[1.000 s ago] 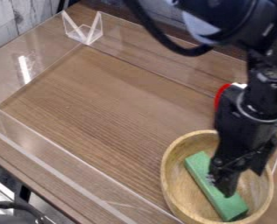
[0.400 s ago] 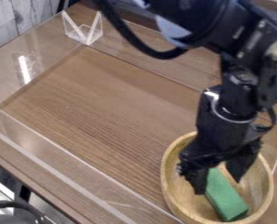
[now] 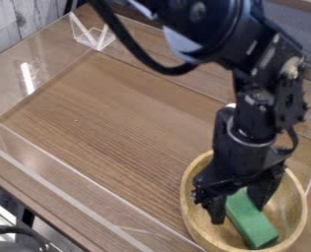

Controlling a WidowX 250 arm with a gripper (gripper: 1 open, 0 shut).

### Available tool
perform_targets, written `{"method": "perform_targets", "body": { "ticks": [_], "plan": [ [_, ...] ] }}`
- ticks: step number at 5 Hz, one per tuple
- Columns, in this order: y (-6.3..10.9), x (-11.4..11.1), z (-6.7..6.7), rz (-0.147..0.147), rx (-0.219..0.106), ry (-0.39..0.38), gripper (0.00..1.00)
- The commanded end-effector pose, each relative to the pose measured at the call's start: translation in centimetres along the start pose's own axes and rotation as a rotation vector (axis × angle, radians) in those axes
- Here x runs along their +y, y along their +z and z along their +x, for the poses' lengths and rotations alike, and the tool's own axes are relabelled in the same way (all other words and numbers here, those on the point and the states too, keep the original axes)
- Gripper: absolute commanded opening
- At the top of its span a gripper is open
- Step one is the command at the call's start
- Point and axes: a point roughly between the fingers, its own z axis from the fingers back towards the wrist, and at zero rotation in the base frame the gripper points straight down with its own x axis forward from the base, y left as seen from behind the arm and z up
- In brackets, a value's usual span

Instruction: Remove the green block from the brown bowl and put it on the table

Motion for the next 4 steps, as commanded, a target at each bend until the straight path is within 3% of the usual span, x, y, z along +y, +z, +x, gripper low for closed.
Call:
{"method": "perform_targets", "body": {
  "ticks": [1, 2, 4],
  "plan": [
    [-0.5, -0.4, 0.3, -0.02, -0.008, 0.005, 1.0],
    [-0.6, -0.7, 0.2, -0.021, -0.009, 0.03, 0.0],
    [3.0, -1.3, -0.5, -0.038, -0.008, -0.022, 0.0]
  ]
}}
